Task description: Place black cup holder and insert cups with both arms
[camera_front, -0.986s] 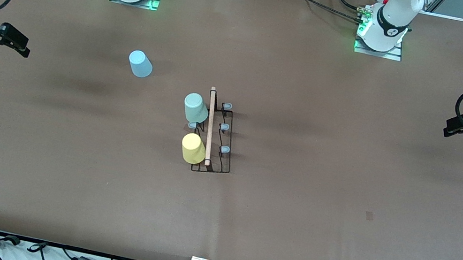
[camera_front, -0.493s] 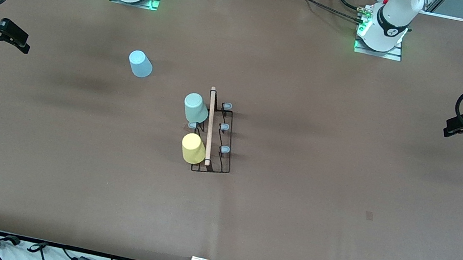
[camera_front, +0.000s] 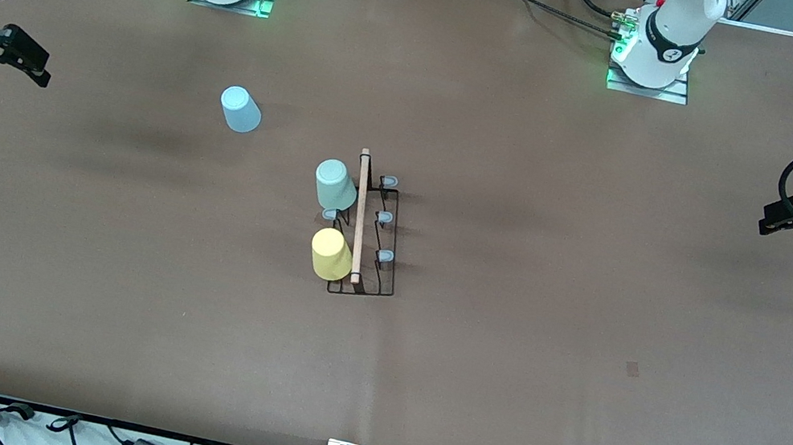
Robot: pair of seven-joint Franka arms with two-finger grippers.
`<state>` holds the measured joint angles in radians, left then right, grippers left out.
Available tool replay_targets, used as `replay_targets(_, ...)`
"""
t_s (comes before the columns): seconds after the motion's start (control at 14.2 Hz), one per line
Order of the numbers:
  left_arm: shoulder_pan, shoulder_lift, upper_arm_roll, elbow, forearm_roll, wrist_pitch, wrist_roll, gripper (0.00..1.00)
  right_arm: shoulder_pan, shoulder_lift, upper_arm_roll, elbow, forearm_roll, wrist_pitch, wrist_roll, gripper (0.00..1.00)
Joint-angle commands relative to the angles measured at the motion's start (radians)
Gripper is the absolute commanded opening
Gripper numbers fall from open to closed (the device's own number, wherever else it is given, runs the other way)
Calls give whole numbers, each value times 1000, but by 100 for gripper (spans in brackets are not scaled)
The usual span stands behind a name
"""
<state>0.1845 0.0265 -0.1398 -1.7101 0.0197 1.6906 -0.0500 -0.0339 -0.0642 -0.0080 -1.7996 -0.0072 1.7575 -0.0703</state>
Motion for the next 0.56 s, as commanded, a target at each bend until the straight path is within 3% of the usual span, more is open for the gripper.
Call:
replay_targets(0.0, 9, -3, -4, -8, 9, 12, 25, 100, -9, -32, 13, -20, -13, -29, 17, 100)
replay_targets(0.49, 9, -3, -4, -8, 9, 12, 25, 100, -1, -22, 13, 5, 0, -44, 18, 100)
